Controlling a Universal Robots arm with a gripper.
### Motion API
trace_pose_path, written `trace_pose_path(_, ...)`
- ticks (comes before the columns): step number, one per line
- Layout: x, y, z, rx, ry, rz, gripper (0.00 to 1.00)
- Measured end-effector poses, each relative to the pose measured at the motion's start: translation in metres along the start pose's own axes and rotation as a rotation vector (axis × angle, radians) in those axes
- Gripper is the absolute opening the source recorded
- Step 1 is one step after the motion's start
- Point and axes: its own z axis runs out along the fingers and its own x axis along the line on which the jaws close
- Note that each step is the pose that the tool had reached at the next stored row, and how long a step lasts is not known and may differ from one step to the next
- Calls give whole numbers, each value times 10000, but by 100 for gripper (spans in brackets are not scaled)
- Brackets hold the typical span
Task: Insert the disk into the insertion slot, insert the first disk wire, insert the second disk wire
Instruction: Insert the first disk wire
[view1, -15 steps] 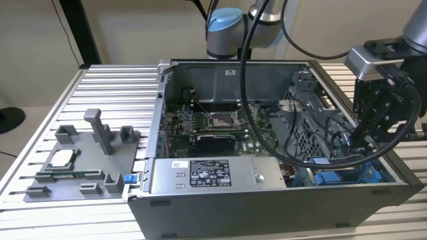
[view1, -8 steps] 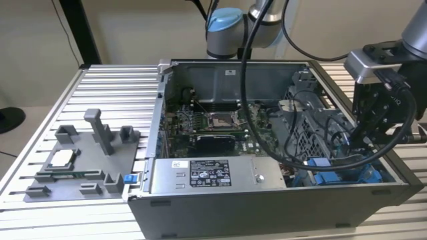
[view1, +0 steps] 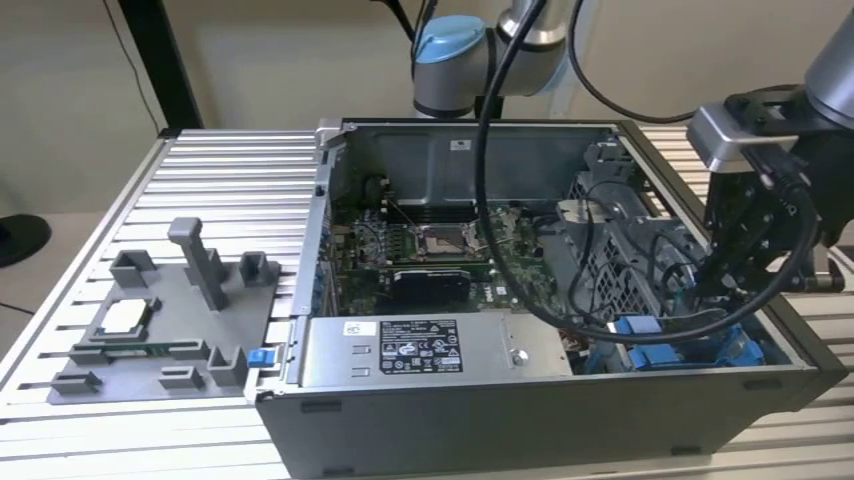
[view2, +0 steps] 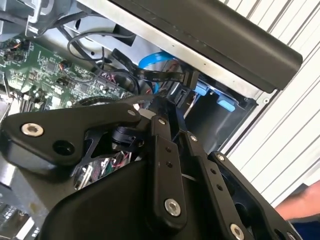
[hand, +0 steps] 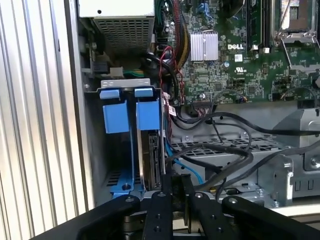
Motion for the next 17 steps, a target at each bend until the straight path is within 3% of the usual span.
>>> trace_pose_path(4, 84, -7, 7, -15, -4, 29, 0)
trace_pose_path(11, 103, -4, 108, -16, -3, 31, 0)
trace_pose_path(17, 105, -4, 125, -17, -1, 32, 0)
